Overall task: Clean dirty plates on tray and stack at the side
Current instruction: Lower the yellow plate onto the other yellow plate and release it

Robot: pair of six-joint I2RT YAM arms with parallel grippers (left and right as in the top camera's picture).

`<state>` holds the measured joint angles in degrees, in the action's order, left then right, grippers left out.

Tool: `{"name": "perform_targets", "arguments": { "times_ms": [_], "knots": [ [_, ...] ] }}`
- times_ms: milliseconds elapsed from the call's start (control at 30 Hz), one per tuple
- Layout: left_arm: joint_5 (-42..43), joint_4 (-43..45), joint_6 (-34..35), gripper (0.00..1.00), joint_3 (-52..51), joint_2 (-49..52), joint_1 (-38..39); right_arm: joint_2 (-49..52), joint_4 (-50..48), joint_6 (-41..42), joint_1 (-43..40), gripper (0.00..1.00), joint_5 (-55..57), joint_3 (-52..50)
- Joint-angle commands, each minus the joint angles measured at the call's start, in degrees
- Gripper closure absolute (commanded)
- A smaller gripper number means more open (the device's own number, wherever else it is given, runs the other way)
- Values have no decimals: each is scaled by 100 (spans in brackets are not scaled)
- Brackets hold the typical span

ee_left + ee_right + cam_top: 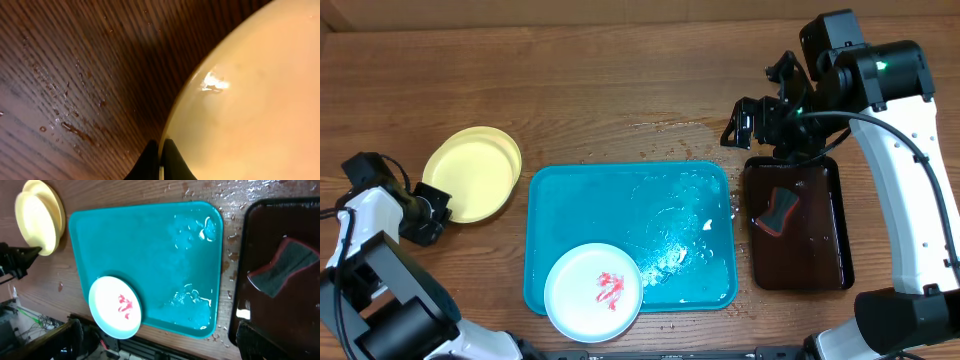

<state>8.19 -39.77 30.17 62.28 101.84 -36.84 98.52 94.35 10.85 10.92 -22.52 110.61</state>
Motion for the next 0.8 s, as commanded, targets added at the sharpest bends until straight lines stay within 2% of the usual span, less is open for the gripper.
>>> {"name": "perform_targets", "arguments": {
  "times_ms": [0,67,167,367,567,600,700,767],
  "knots": [
    [-2,48,160,96,63,87,13,-79,-9,-22,33,0,22,2],
    [96,35,155,96,173,79,15,-79,-37,-22,33,0,22,2],
    [275,0,153,83,343,79,15,-79,-81,-22,33,0,22,2],
    [542,-68,-197,40,614,79,94,-79,-111,-22,33,0,22,2],
    [538,-90,-625,37,750,79,472,-79,-149,-24,33,0,22,2],
    [535,-98,-645,39,802,79,551,-79,-146,-22,33,0,22,2],
    [424,-109,-640,50,901,79,791,-79,-138,-24,33,0,22,2],
    [350,-109,-640,50,909,79,920,-79,-127,-24,33,0,22,2]
  ]
}}
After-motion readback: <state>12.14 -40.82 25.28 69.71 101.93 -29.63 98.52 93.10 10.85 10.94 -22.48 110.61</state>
